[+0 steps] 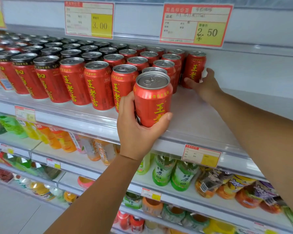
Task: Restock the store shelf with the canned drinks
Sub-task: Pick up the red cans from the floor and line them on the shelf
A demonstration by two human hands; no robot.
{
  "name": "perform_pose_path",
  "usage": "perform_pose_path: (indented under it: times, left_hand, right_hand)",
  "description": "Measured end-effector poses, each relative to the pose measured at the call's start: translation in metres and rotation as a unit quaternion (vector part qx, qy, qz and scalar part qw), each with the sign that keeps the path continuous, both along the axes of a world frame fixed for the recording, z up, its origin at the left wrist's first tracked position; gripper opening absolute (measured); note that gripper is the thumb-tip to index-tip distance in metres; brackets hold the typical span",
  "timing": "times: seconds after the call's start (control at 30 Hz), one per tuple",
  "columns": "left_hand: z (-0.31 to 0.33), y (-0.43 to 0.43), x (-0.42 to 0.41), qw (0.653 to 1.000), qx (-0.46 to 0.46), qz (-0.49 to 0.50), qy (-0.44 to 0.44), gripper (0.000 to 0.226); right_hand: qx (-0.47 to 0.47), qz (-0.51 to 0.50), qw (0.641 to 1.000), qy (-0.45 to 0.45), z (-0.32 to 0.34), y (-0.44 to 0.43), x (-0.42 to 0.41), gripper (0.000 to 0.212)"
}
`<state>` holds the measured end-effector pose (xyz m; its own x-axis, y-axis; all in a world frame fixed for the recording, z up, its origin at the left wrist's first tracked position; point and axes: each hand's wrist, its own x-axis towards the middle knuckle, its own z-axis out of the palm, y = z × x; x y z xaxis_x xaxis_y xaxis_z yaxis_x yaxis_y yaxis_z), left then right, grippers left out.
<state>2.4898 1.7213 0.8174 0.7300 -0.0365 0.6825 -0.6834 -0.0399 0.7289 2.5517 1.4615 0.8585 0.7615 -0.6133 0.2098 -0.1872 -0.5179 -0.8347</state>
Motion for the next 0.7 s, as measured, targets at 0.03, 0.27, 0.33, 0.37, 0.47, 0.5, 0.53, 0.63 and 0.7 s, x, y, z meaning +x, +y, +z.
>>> perform_pose_path:
  times: [0.03, 0.27, 0.33, 0.37, 0.47, 0.5, 0.53, 0.63, 0.7]
  left_hand:
    - [0.002, 0.001, -0.002, 1.000, 0.000, -0.005, 0.006, 0.070]
    - [0.019, 0.004, -0.030, 0.998, 0.010, -0.039, 0.041, 0.057]
    - [0.023, -0.002, -0.042, 0.998, 0.022, -0.056, 0.036, 0.060]
    - [0.025, -0.007, -0.048, 0.997, 0.032, -0.061, 0.030, 0.063]
    - [0.034, -0.027, -0.058, 0.995, 0.072, -0.068, 0.011, 0.068]
    - [0.037, -0.034, -0.060, 0.994, 0.084, -0.071, 0.008, 0.068]
    - [0.039, -0.039, -0.061, 0.992, 0.095, -0.077, 0.005, 0.066]
    - [0.034, -0.041, -0.055, 0.987, 0.136, -0.082, -0.031, 0.068]
    - [0.020, -0.029, -0.044, 0.985, 0.161, -0.040, -0.051, 0.063]
  right_hand:
    - [0.004, -0.012, 1.000, 0.010, 0.005, 0.005, -0.008, 0.098]
    - [0.013, 0.153, 0.986, -0.060, 0.032, 0.074, -0.127, 0.039]
    - [0.097, 0.259, 0.959, -0.054, 0.039, 0.090, -0.158, 0.041]
    - [0.121, 0.293, 0.947, -0.046, 0.042, 0.095, -0.168, 0.042]
    - [0.120, 0.314, 0.941, -0.036, 0.045, 0.098, -0.179, 0.049]
    - [0.105, 0.292, 0.950, -0.043, 0.046, 0.095, -0.178, 0.053]
    - [0.096, 0.267, 0.958, -0.050, 0.046, 0.091, -0.177, 0.055]
    - [0.087, 0.205, 0.973, -0.059, 0.045, 0.076, -0.167, 0.058]
    - [0.068, 0.162, 0.983, -0.063, 0.040, 0.065, -0.156, 0.064]
